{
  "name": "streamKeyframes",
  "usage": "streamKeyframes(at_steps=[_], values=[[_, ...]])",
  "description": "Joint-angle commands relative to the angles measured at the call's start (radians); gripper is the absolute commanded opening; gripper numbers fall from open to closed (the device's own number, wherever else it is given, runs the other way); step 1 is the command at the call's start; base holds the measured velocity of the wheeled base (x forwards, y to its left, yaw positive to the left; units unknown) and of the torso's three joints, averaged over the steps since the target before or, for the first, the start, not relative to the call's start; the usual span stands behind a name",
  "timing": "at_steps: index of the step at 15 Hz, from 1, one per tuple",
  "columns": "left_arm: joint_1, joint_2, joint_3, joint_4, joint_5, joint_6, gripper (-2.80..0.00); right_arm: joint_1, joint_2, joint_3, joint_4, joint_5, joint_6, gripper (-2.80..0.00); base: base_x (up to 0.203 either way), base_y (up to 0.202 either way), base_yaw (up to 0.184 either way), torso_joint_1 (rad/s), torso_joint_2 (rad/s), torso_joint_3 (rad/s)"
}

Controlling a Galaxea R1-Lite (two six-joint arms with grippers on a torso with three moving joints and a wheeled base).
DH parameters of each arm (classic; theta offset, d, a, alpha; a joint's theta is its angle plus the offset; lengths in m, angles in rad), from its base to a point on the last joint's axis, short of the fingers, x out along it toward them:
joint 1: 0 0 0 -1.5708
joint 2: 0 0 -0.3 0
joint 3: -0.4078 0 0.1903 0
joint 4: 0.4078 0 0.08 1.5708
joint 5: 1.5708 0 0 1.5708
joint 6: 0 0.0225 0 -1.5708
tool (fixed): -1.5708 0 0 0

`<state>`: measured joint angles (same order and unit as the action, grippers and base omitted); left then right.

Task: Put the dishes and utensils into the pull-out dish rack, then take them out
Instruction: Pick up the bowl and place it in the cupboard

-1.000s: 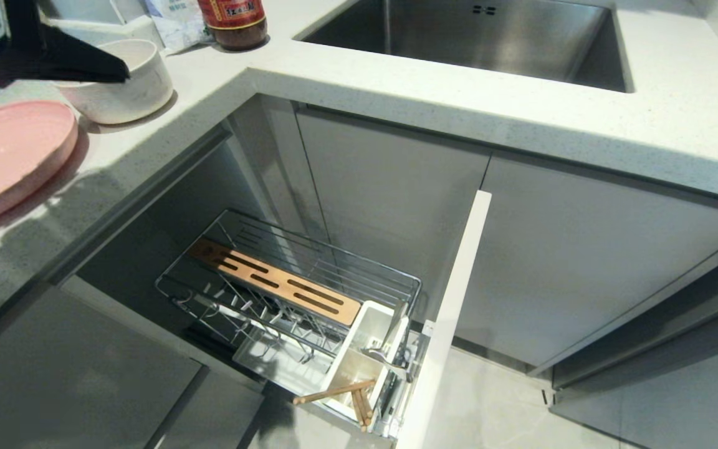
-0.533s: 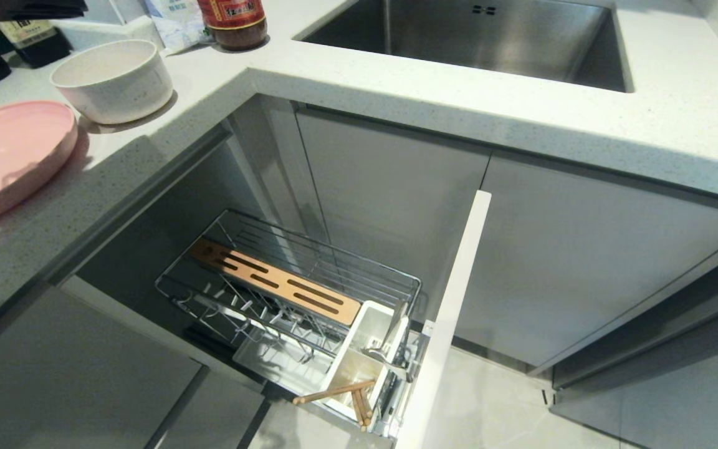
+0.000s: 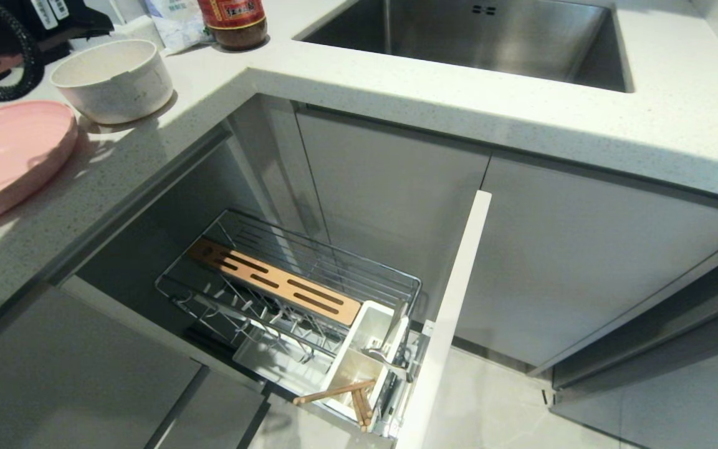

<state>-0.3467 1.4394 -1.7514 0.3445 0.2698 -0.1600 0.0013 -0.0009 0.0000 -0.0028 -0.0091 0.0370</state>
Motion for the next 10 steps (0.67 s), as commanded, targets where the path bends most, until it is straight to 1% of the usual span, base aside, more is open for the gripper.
streamKeyframes(at_steps=[1, 2, 5, 7, 10], values=[[0.000, 0.000, 0.007, 0.002, 0.007, -0.001, -2.80, 0.000, 0.001, 0.000, 0.000, 0.000, 0.000, -2.80, 0.000, 0.000, 0.000, 0.000, 0.00, 0.000], [0.000, -0.002, 0.007, 0.002, 0.015, -0.001, 0.00, 0.000, 0.001, 0.000, 0.000, 0.000, 0.001, -2.80, 0.000, 0.000, 0.000, 0.000, 0.00, 0.000], [0.000, -0.004, 0.006, 0.002, 0.072, 0.020, 0.00, 0.000, 0.001, 0.000, 0.000, 0.000, 0.001, -2.80, 0.000, 0.000, 0.000, 0.000, 0.00, 0.000], [-0.001, -0.001, 0.007, 0.007, 0.124, 0.035, 0.00, 0.000, 0.001, 0.000, 0.000, 0.000, 0.001, -2.80, 0.000, 0.000, 0.000, 0.000, 0.00, 0.000], [0.000, 0.003, 0.011, 0.015, 0.155, 0.066, 0.00, 0.000, 0.001, 0.000, 0.000, 0.000, 0.001, -2.80, 0.000, 0.000, 0.000, 0.000, 0.00, 0.000]])
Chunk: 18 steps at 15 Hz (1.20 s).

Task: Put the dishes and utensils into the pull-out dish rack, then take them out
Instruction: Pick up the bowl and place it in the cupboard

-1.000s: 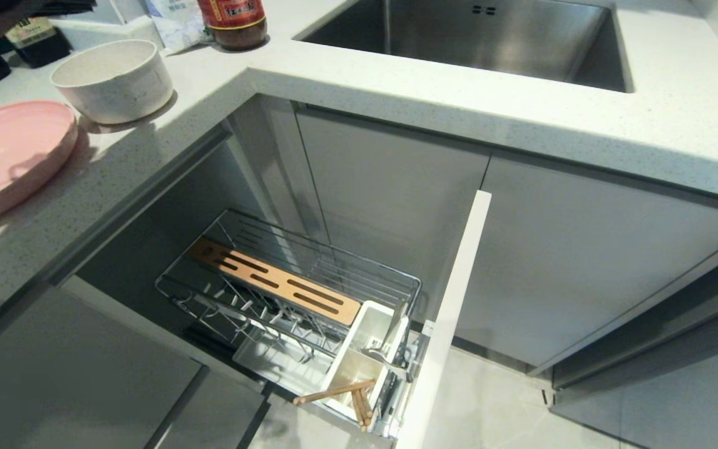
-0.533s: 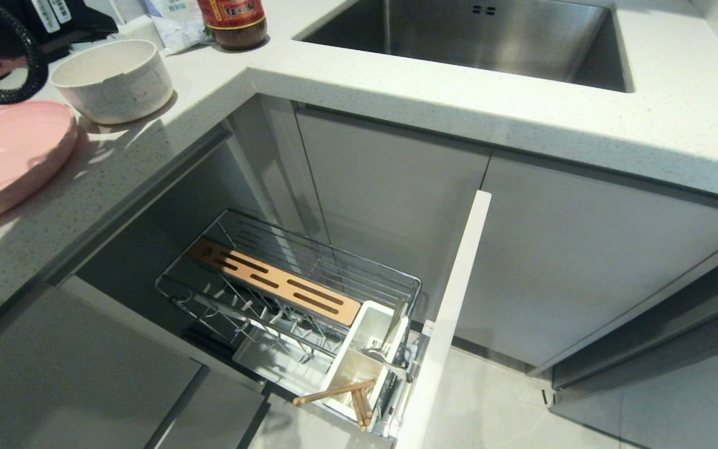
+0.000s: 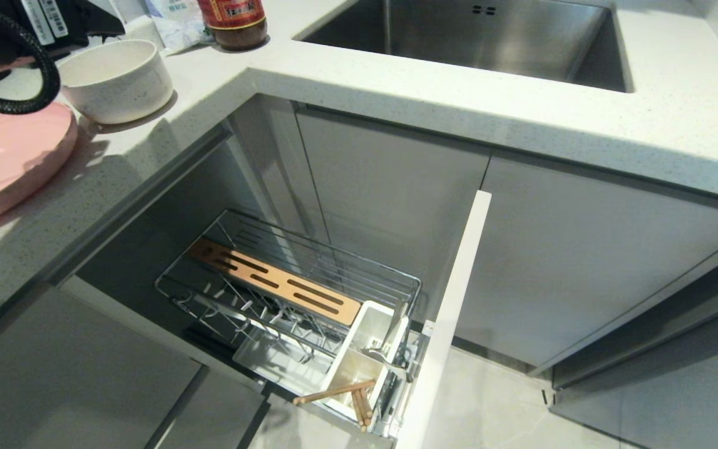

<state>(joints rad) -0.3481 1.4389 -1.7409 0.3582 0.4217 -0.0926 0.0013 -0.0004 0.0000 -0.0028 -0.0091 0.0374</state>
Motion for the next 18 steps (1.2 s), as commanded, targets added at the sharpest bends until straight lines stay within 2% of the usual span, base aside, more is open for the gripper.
streamKeyframes(at_steps=[1, 11, 18], values=[[0.001, 0.009, 0.003, 0.004, 0.012, 0.006, 0.00, 0.000, 0.000, 0.000, 0.000, 0.000, -0.001, -2.80, 0.000, 0.000, 0.000, 0.000, 0.00, 0.000], [0.001, 0.141, -0.042, -0.002, 0.006, 0.007, 0.00, 0.000, 0.000, 0.000, 0.000, 0.000, 0.000, -2.80, 0.000, 0.000, 0.000, 0.000, 0.00, 0.000], [0.009, 0.159, -0.051, -0.002, 0.006, 0.007, 0.00, 0.000, 0.000, 0.000, 0.000, 0.000, -0.001, -2.80, 0.000, 0.000, 0.000, 0.000, 0.00, 0.000]])
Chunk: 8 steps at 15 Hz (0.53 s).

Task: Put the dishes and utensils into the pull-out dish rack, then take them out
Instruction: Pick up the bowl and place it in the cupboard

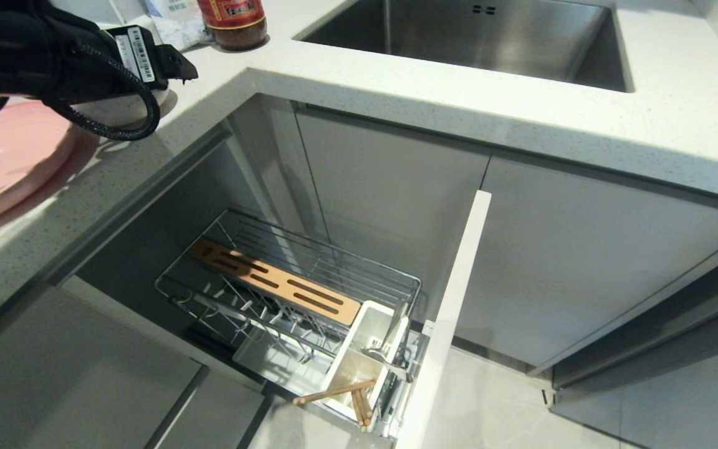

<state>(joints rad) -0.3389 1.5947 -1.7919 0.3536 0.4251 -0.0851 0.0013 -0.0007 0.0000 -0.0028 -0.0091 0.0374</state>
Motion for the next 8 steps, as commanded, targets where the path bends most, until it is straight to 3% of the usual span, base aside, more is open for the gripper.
streamKeyframes(at_steps=[1, 3, 4, 8], values=[[0.000, 0.004, 0.000, 0.002, 0.003, -0.001, 0.00, 0.000, 0.001, 0.000, 0.000, 0.000, -0.001, -2.80, 0.000, 0.000, 0.000, 0.000, 0.00, 0.000], [0.001, 0.004, 0.002, 0.002, 0.003, 0.001, 0.00, 0.000, 0.001, 0.000, 0.000, 0.000, -0.001, -2.80, 0.000, 0.000, 0.000, 0.000, 0.00, 0.000], [0.000, 0.004, 0.002, 0.003, 0.003, 0.001, -2.80, 0.000, 0.001, 0.000, 0.000, 0.000, 0.001, -2.80, 0.000, 0.000, 0.000, 0.000, 0.00, 0.000], [0.000, 0.001, 0.002, 0.005, 0.003, 0.002, -2.80, 0.000, 0.001, 0.000, 0.000, 0.000, 0.001, -2.80, 0.000, 0.000, 0.000, 0.000, 0.00, 0.000]])
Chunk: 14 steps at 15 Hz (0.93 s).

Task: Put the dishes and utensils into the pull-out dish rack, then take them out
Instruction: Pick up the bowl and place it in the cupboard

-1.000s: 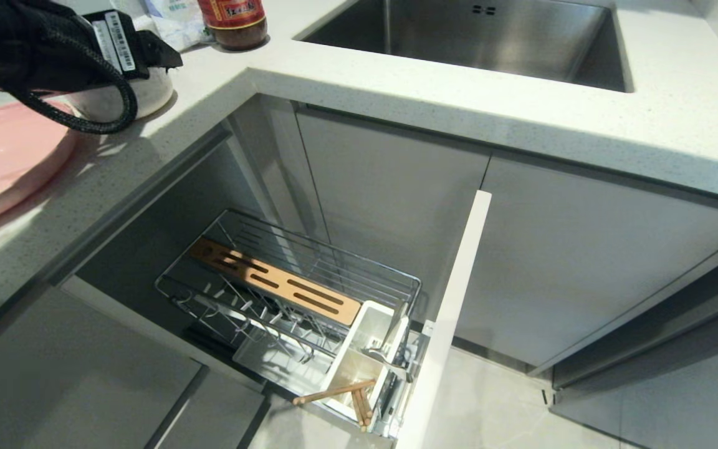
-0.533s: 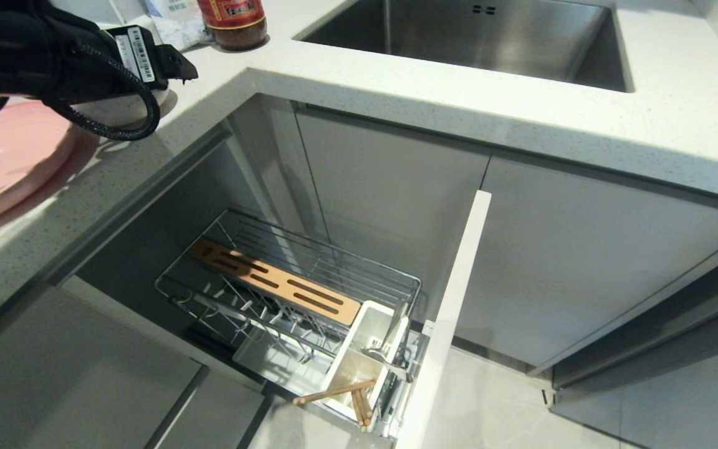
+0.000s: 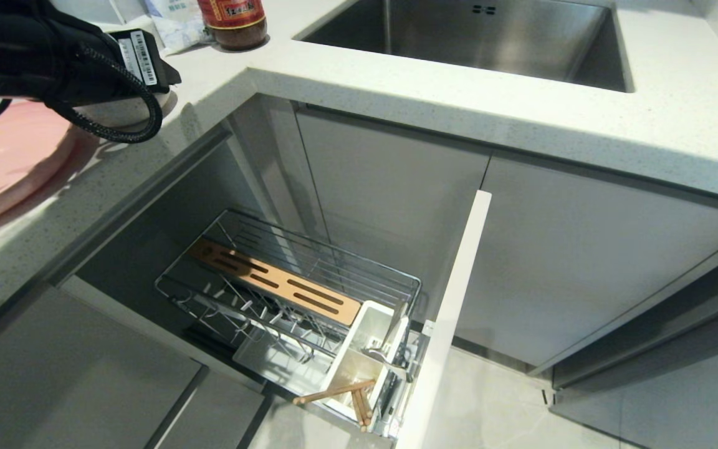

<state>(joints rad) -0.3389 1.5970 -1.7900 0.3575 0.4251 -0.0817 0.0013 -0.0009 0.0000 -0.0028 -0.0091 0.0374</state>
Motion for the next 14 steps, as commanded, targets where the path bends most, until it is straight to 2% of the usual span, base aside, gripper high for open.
streamKeyframes(at_steps=[1, 7, 11, 14], values=[[0.001, -0.003, 0.000, 0.001, 0.003, -0.001, -2.80, 0.000, 0.001, 0.000, 0.000, 0.000, -0.001, -2.80, 0.000, 0.000, 0.000, 0.000, 0.00, 0.000], [0.001, -0.028, 0.006, 0.002, 0.004, -0.002, -2.80, 0.000, 0.001, 0.000, 0.000, 0.000, 0.000, -2.80, 0.000, 0.000, 0.000, 0.000, 0.00, 0.000], [0.001, -0.104, 0.015, 0.007, 0.009, -0.007, -2.80, 0.000, 0.001, 0.000, 0.000, 0.000, 0.000, -2.80, 0.000, 0.000, 0.000, 0.000, 0.00, 0.000], [-0.004, -0.178, 0.030, -0.001, 0.021, -0.038, -2.80, 0.000, 0.001, 0.000, 0.000, 0.000, 0.001, -2.80, 0.000, 0.000, 0.000, 0.000, 0.00, 0.000]])
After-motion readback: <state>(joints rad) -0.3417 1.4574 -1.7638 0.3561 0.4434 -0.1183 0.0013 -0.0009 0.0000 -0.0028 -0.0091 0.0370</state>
